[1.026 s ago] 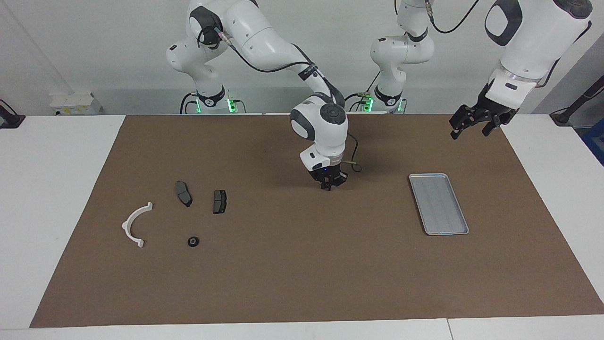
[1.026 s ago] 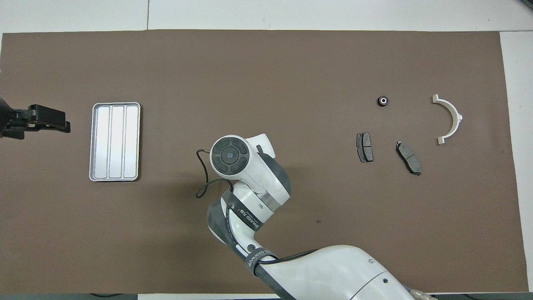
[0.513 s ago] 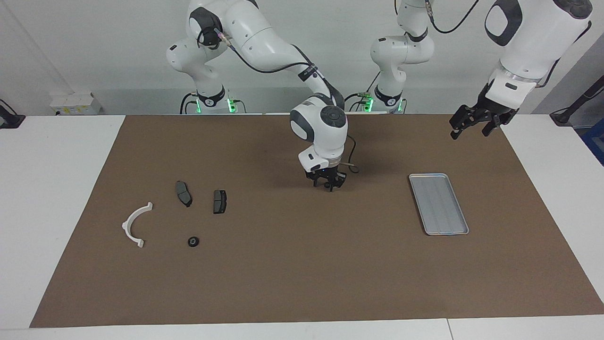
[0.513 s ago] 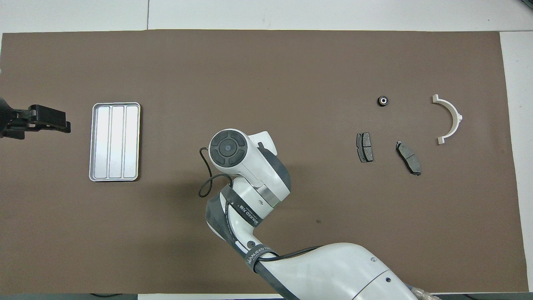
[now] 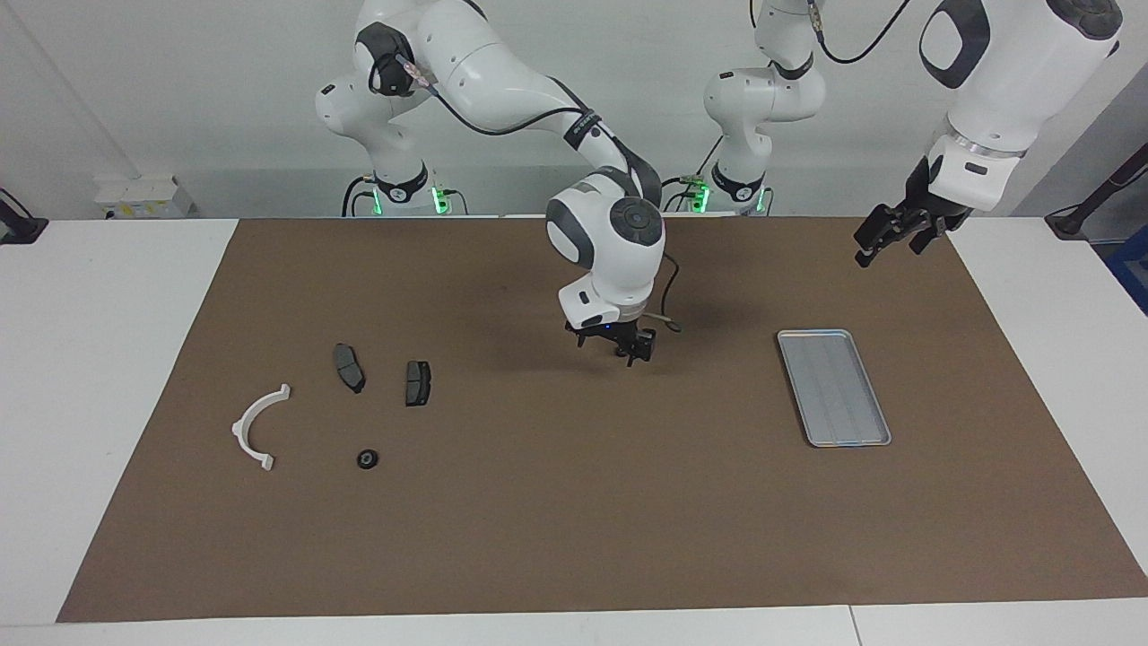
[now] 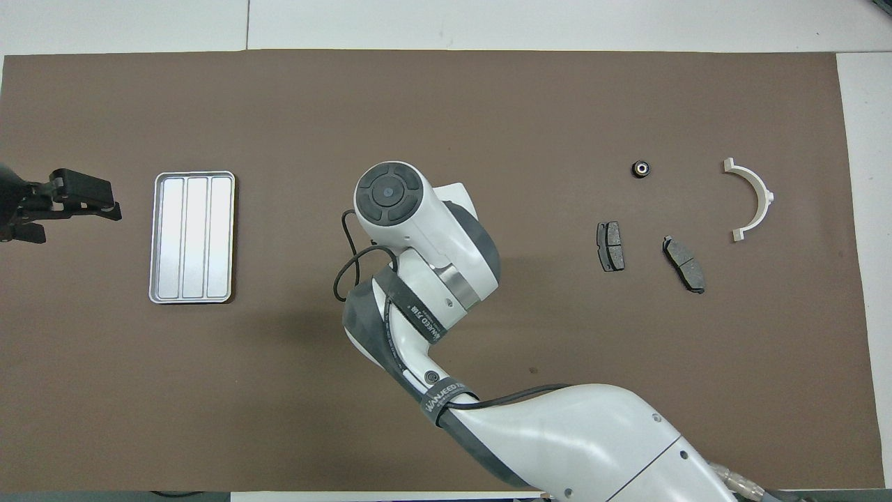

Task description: Pick bearing gear from pile to tray

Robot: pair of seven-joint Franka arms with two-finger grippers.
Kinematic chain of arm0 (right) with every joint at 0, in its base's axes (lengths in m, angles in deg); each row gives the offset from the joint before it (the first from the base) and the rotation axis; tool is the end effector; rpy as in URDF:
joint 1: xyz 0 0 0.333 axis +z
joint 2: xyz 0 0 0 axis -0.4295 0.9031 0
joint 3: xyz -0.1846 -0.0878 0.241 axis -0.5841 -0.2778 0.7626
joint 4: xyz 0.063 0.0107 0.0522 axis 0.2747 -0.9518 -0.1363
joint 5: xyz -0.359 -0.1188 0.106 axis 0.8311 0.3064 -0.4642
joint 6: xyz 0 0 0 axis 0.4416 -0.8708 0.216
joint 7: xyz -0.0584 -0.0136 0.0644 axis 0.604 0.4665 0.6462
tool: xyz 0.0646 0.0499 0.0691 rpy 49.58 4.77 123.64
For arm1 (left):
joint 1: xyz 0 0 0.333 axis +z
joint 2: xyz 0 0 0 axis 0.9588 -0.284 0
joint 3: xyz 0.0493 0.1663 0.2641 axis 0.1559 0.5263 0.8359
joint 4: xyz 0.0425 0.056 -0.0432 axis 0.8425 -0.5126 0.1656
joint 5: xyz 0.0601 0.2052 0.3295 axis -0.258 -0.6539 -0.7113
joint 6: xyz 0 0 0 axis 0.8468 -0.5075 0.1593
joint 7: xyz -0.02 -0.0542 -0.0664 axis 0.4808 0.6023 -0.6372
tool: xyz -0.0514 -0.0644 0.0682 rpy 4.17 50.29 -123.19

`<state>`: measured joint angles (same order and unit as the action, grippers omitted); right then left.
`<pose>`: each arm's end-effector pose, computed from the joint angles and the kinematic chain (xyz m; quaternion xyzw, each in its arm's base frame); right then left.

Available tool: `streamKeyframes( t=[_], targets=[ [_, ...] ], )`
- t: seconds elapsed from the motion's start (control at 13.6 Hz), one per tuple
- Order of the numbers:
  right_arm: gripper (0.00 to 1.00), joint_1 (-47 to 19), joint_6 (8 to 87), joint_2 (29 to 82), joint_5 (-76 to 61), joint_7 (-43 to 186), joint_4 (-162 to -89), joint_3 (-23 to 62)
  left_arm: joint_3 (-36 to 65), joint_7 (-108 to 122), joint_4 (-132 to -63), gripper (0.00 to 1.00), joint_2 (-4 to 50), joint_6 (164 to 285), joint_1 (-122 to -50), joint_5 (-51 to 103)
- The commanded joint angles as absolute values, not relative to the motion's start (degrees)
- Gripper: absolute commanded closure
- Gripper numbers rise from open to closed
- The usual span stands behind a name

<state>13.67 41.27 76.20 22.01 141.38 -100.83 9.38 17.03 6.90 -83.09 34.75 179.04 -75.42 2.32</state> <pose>0.5735 0.4317 0.3463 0.9756 -0.2175 -0.0132 0.0254 0.5488 -0.0268 0.6024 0.9934 0.1133 -0.0083 0.0144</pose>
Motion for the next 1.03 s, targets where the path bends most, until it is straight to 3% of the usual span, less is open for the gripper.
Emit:
streamKeyframes(
  t=[0.0,0.29,0.66,0.95],
  targets=[
    [0.0,8.6,39.7,77.8,22.1,130.0,-97.1,9.9,16.9,13.1,-86.8,0.0,37.5,179.7,-78.8,1.7],
    [0.0,1.2,40.7,77.0,22.6,111.0,-97.0,9.5,16.9,24.9,-88.2,0.0,34.8,181.8,-84.4,2.0],
    [0.0,-5.8,41.1,75.9,24.0,95.7,-98.6,9.6,16.9,38.6,-97.6,0.0,29.5,196.7,-93.3,2.0],
    [0.0,-11.2,45.5,75.3,24.7,85.3,-101.8,9.6,17.0,49.2,-92.8,0.0,17.9,201.1,-101.8,2.1]
  ],
)
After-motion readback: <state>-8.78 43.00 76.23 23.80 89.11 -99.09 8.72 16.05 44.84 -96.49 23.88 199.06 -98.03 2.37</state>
